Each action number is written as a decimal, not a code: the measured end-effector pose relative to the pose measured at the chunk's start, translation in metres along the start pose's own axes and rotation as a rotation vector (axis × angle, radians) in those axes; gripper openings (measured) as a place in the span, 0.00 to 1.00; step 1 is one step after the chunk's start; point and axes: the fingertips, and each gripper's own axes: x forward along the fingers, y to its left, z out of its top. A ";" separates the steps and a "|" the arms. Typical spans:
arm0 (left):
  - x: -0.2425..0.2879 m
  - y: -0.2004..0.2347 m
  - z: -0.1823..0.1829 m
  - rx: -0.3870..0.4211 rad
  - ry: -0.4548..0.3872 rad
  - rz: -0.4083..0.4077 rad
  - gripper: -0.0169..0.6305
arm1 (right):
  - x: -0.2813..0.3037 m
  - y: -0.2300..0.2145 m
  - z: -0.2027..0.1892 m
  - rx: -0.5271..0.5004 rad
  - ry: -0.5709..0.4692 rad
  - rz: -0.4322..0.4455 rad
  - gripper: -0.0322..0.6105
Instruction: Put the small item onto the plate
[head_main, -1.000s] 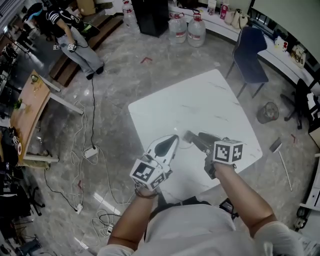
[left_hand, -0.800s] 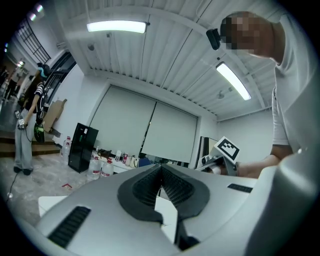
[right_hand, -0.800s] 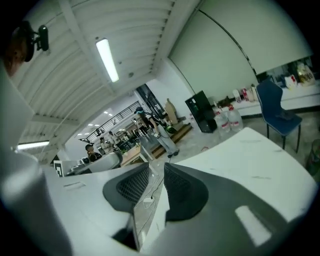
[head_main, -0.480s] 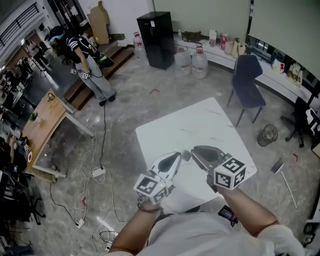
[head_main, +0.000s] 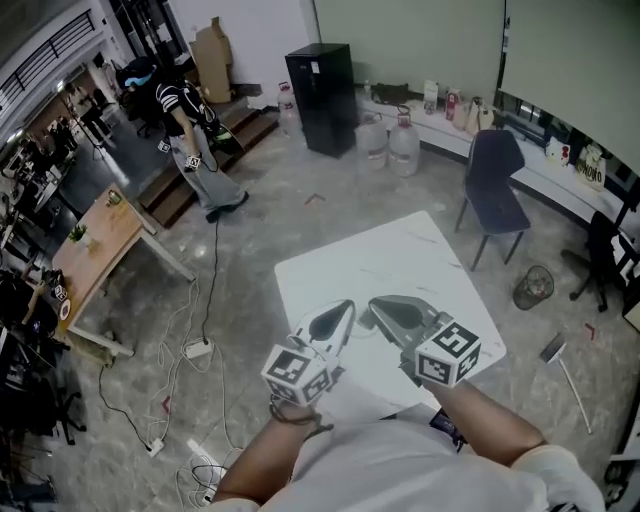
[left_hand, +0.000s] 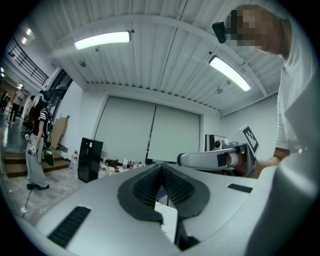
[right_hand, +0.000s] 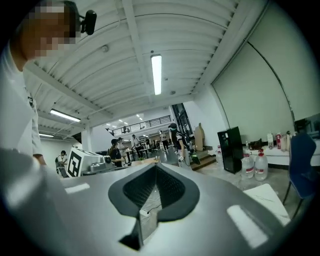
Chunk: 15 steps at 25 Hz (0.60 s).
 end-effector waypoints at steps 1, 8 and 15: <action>0.000 0.000 0.002 0.003 -0.002 -0.002 0.04 | 0.000 0.003 0.005 -0.001 -0.011 0.005 0.05; 0.003 -0.001 0.014 0.024 -0.024 -0.005 0.04 | 0.005 0.012 0.025 -0.044 -0.033 0.020 0.05; 0.007 -0.002 0.012 0.026 -0.023 -0.004 0.04 | 0.003 0.017 0.033 -0.072 -0.041 0.020 0.05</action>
